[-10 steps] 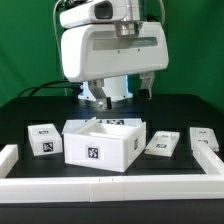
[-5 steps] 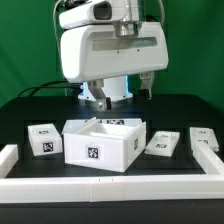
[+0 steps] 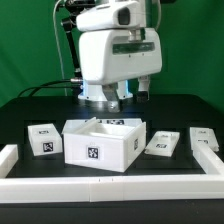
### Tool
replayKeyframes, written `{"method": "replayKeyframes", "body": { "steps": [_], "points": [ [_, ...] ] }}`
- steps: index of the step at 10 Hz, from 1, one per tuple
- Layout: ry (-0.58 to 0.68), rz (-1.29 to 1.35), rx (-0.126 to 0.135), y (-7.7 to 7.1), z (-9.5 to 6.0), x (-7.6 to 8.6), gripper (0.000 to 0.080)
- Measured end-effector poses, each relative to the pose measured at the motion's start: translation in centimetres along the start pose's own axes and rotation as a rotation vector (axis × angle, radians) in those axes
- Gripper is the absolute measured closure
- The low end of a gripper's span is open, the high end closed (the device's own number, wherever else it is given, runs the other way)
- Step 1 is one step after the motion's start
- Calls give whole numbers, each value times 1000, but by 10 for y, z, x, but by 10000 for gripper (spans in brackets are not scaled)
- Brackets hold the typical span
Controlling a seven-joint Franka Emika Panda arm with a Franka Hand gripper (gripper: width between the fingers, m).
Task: Assemble cabinet
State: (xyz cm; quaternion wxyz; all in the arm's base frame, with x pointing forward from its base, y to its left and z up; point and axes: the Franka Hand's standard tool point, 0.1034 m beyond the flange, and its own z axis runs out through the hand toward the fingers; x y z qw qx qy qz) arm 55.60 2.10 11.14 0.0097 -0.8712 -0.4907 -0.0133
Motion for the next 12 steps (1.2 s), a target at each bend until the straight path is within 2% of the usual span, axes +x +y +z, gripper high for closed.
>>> {"method": "replayKeyframes", "body": {
  "steps": [1,4,6,7,10,11,12],
  "points": [
    [-6,-5,8,-4,2,0,3],
    [-6,-2,8,-3,2,-1,3],
    [1,-3,-3,-8,3,0,3],
    [11,-15,-18,-18,5,-5,3],
    [11,-21,-18,-60,20,-24,3],
    [7,-20,-12,-69,27,-32,3],
    [2,-14,-3,-72,30,-37,3]
  ]
}}
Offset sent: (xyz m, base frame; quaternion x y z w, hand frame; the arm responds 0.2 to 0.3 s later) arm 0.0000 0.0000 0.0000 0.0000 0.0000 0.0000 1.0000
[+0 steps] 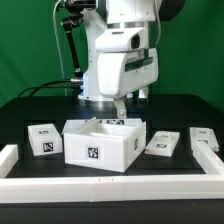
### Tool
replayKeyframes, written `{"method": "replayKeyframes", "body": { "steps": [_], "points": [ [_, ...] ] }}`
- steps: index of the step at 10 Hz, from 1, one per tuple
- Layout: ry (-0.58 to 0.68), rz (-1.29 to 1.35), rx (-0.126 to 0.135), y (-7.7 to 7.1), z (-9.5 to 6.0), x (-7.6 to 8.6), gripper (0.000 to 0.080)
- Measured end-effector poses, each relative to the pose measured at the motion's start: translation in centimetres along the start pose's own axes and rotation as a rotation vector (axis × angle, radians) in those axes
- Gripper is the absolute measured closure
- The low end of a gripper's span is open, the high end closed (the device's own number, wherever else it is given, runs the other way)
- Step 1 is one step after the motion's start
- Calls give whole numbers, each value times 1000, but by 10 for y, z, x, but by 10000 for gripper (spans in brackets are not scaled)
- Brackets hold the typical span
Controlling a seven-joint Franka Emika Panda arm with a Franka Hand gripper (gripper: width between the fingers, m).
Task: Assemble cabinet
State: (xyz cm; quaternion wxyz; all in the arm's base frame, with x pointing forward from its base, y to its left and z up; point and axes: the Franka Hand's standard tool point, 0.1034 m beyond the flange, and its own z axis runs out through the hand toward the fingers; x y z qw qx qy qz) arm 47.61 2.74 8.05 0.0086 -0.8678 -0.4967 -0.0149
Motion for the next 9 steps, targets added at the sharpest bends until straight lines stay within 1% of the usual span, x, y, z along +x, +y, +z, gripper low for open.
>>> {"method": "replayKeyframes", "body": {
  "steps": [4,5,6,8,9],
  "points": [
    [0,0,1,0,1,0,3],
    [8,-8,-9,-9,7,-4,3],
    [7,-19,-5,-20,14,-10,3],
    [3,-51,3,-33,23,-16,3],
    [4,-50,6,-38,29,-18,3]
  ]
}}
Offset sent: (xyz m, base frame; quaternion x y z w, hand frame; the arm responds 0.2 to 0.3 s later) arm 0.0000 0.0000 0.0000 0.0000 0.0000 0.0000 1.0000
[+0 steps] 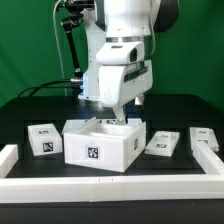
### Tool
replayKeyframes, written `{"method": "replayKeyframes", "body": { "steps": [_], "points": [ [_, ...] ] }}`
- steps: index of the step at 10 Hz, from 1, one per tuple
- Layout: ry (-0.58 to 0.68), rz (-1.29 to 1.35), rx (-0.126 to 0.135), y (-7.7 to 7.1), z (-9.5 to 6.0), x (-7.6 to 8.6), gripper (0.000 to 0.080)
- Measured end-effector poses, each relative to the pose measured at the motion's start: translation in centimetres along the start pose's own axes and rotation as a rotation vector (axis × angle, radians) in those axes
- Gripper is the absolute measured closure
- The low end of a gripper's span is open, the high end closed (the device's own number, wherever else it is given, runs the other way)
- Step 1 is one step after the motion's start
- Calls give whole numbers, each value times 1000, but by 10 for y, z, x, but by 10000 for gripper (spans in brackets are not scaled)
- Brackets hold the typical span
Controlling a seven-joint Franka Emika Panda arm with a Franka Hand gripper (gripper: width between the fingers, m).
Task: Assemble cabinet
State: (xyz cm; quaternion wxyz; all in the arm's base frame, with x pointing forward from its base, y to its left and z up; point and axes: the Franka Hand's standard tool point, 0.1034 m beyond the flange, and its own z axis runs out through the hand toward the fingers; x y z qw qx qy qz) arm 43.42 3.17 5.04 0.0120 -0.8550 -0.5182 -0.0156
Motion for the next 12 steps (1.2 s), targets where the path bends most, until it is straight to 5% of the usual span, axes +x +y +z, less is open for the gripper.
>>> {"method": "replayKeyframes", "body": {
  "steps": [3,7,9,10,12],
  "points": [
    [-2,9,21,-9,21,-6,3],
    [-2,37,27,-4,28,-4,3],
    [-2,42,28,-4,29,-4,291],
    [-2,42,29,-4,29,-4,291],
    [-2,42,29,-4,29,-4,589]
  ]
}}
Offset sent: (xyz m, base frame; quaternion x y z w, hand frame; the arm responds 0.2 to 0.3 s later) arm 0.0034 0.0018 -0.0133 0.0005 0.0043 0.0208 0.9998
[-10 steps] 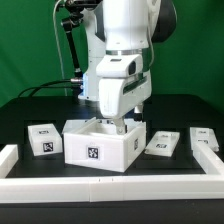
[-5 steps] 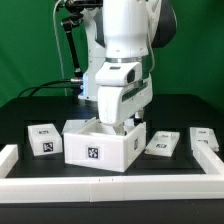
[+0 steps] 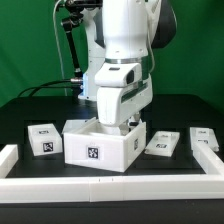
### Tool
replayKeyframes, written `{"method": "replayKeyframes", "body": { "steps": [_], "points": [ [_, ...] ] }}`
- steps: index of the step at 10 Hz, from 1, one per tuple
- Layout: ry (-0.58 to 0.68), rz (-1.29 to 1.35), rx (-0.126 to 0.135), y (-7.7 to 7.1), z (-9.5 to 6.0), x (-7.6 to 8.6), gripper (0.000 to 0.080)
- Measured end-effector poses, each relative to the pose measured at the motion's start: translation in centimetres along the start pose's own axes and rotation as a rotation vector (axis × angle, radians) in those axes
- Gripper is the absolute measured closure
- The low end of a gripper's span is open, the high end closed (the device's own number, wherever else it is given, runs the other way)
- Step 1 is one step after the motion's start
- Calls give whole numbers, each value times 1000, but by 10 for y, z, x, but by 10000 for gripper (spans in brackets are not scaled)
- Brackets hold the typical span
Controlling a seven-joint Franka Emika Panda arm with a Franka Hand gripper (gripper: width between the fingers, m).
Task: Assemble cabinet
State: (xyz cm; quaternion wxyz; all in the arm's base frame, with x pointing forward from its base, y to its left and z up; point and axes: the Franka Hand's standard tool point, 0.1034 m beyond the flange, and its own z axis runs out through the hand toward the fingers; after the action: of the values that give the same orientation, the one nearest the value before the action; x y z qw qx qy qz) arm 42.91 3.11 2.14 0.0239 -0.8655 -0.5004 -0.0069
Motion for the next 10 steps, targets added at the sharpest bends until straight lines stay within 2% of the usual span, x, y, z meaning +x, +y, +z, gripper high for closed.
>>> {"method": "replayKeyframes", "body": {
  "steps": [1,2,4,9,10],
  "points": [
    [0,0,0,0,0,0,589],
    [1,-1,-1,0,0,0,742],
    [2,0,-3,1,0,0,765],
    [0,-26,-2,2,-1,0,765],
    [-4,-99,2,8,-2,-3,765]
  ]
}}
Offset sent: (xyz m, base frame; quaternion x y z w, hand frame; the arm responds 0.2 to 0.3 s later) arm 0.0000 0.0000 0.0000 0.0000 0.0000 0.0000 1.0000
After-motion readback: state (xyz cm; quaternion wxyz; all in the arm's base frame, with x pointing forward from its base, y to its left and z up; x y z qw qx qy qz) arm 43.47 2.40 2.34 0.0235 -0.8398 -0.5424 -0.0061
